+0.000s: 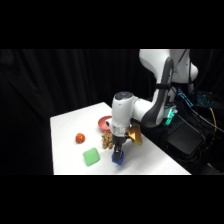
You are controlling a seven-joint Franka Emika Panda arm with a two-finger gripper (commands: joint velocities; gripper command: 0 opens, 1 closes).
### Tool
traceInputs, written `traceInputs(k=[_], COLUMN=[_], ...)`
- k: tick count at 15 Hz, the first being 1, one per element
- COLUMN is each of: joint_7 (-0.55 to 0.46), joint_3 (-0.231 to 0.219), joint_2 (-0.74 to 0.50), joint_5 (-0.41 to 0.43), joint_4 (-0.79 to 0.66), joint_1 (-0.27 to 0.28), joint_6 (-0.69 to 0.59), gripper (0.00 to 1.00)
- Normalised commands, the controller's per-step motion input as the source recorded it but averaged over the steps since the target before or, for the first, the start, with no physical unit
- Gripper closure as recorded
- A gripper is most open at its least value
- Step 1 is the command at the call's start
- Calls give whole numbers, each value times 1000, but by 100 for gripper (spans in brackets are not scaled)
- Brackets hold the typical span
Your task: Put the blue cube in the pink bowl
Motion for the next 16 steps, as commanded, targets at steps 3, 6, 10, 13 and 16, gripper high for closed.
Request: traceInputs(k=[3,6,10,13,16], joint_7=[162,153,155,115,46], joint_3=[-206,-154,-140,-110,-66], joint_2=[110,60,-2,-75,-264], joint_5=[-27,-39,-67,-94,-129], joint_4=[137,115,73,23,-96], joint_1=[250,200,163,109,73], joint_6=[-57,-88,-94,-130,-210], gripper=[0,26,58,71,77])
